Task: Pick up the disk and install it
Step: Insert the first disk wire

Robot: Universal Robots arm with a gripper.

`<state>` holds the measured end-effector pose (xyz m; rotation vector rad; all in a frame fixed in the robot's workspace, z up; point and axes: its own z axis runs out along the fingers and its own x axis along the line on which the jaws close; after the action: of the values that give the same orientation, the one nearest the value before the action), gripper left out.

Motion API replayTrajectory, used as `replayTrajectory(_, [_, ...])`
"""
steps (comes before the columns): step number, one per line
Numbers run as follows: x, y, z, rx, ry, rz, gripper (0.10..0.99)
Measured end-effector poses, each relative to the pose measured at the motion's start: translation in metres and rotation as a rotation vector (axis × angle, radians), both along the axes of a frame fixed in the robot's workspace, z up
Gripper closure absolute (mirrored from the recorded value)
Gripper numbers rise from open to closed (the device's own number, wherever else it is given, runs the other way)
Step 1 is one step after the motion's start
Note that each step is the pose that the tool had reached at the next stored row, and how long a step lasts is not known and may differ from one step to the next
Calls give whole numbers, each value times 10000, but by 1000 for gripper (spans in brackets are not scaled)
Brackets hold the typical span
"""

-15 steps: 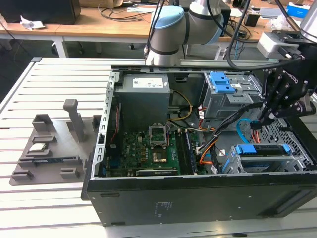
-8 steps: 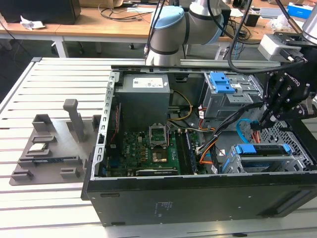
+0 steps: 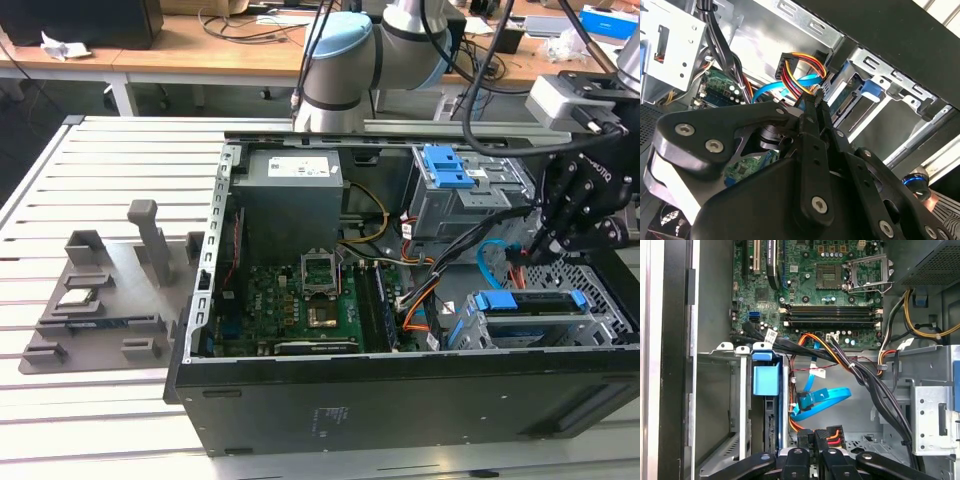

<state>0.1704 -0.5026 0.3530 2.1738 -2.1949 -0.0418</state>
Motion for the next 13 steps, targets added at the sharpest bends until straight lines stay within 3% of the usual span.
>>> replayTrajectory(13, [-4, -136, -8, 0, 0, 0, 918])
